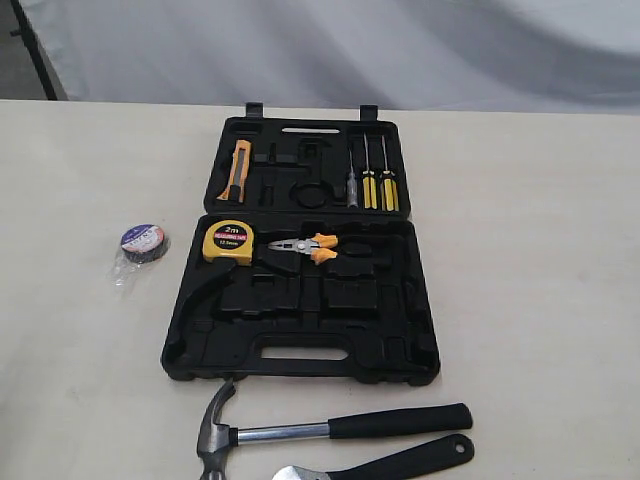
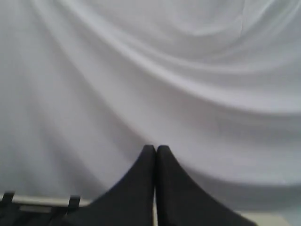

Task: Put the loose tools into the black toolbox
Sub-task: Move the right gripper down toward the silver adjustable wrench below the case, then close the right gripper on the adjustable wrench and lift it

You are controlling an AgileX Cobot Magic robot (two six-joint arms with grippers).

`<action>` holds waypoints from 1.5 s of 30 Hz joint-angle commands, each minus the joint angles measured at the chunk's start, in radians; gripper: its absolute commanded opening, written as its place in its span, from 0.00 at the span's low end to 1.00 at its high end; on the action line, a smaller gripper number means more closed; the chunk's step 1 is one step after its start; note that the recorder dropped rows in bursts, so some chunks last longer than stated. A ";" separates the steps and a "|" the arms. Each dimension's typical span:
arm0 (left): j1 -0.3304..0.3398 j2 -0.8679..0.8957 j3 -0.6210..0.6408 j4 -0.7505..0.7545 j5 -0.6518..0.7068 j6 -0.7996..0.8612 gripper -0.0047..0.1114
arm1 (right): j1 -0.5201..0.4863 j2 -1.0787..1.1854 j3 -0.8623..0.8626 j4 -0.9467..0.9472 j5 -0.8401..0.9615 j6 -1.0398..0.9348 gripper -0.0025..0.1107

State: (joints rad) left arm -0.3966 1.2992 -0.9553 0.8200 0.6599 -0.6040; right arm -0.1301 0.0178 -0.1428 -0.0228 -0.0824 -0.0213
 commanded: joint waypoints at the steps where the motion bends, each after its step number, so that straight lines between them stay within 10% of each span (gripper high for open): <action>1: 0.003 -0.008 0.009 -0.014 -0.017 -0.010 0.05 | -0.005 0.205 -0.308 0.005 0.588 0.021 0.03; 10: 0.003 -0.008 0.009 -0.014 -0.017 -0.010 0.05 | 0.097 0.813 -0.622 0.231 0.922 -0.186 0.02; 20: 0.003 -0.008 0.009 -0.014 -0.017 -0.010 0.05 | 0.698 1.456 -0.694 0.331 0.857 -0.674 0.03; 28: 0.003 -0.008 0.009 -0.014 -0.017 -0.010 0.05 | 0.977 1.727 -0.811 0.130 0.930 -0.778 0.36; 45: 0.003 -0.008 0.009 -0.014 -0.017 -0.010 0.05 | 0.998 1.851 -0.809 0.148 0.826 -0.831 0.48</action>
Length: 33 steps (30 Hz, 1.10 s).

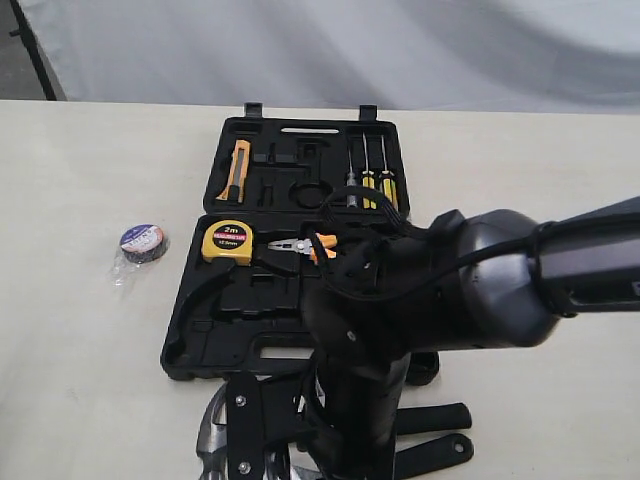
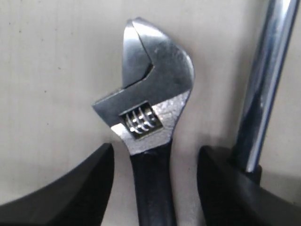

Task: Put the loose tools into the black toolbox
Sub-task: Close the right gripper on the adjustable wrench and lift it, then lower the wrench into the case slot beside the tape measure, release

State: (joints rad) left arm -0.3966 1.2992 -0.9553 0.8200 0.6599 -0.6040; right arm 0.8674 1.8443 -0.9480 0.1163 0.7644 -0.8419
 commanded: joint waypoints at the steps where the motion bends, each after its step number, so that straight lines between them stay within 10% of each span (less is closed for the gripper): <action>1: 0.003 -0.008 0.009 -0.014 -0.017 -0.010 0.05 | 0.000 0.035 -0.003 0.009 -0.021 -0.011 0.47; 7: 0.003 -0.008 0.009 -0.014 -0.017 -0.010 0.05 | 0.000 0.044 -0.003 0.007 0.041 -0.048 0.02; 25: 0.003 -0.008 0.009 -0.014 -0.017 -0.010 0.05 | 0.002 -0.034 -0.295 -0.088 0.322 -0.032 0.02; 33: 0.003 -0.008 0.009 -0.014 -0.017 -0.010 0.05 | -0.178 0.031 -0.462 -0.133 0.269 -0.003 0.02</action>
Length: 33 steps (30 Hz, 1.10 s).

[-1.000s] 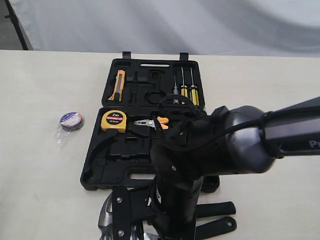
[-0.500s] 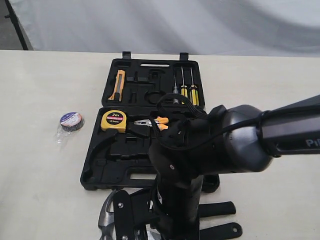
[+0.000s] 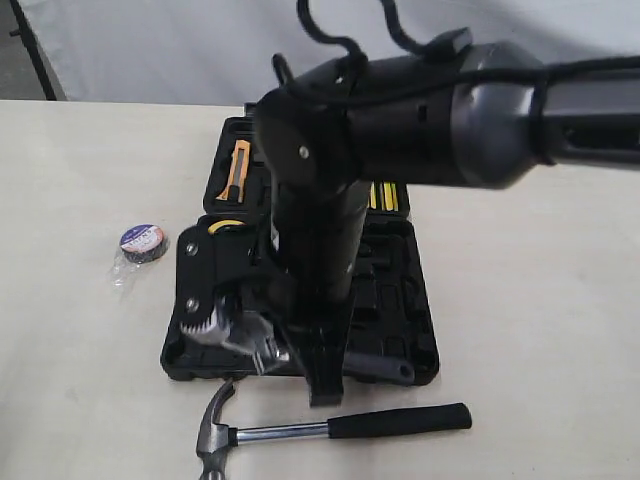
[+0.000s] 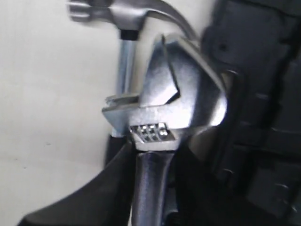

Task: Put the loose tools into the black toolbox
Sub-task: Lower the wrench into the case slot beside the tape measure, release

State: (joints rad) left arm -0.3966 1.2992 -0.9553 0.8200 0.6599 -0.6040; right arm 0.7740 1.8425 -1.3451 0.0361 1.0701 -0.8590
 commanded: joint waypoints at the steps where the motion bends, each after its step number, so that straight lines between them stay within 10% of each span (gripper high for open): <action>1: 0.003 -0.008 0.009 -0.014 -0.017 -0.010 0.05 | -0.101 0.049 -0.083 -0.068 -0.049 0.015 0.02; 33: 0.003 -0.008 0.009 -0.014 -0.017 -0.010 0.05 | -0.165 0.359 -0.275 -0.003 -0.086 -0.130 0.02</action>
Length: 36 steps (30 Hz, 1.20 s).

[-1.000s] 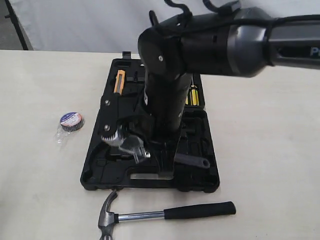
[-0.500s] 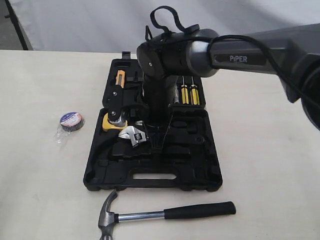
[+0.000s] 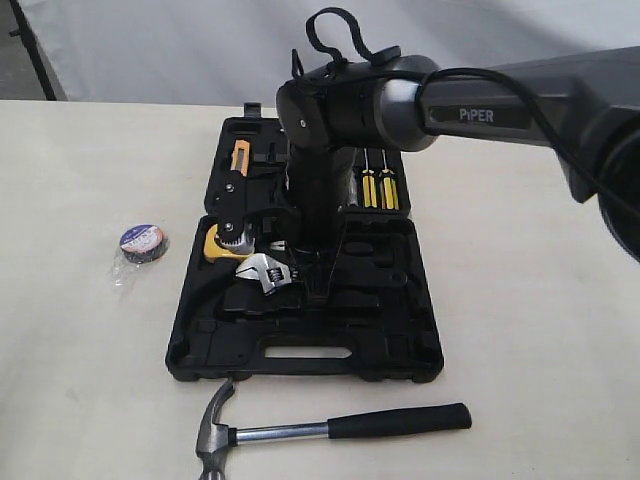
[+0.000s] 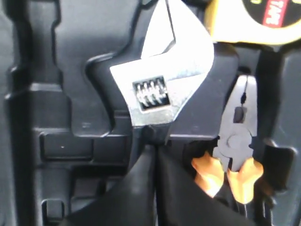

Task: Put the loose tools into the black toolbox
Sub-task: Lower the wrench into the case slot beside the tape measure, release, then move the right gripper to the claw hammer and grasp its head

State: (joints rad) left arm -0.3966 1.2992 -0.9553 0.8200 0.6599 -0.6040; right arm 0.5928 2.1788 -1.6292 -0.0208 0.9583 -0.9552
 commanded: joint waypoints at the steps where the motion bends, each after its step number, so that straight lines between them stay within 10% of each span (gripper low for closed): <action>1: 0.003 -0.008 0.009 -0.014 -0.017 -0.010 0.05 | 0.017 0.021 0.005 0.064 0.036 -0.040 0.02; 16: 0.003 -0.008 0.009 -0.014 -0.017 -0.010 0.05 | 0.014 0.021 -0.224 0.031 0.233 0.241 0.02; 36: 0.003 -0.008 0.009 -0.014 -0.017 -0.010 0.05 | -0.043 -0.068 -0.125 0.106 0.196 0.399 0.02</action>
State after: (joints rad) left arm -0.3966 1.2992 -0.9553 0.8200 0.6599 -0.6040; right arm 0.5546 2.1931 -1.7467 0.0711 1.1289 -0.5955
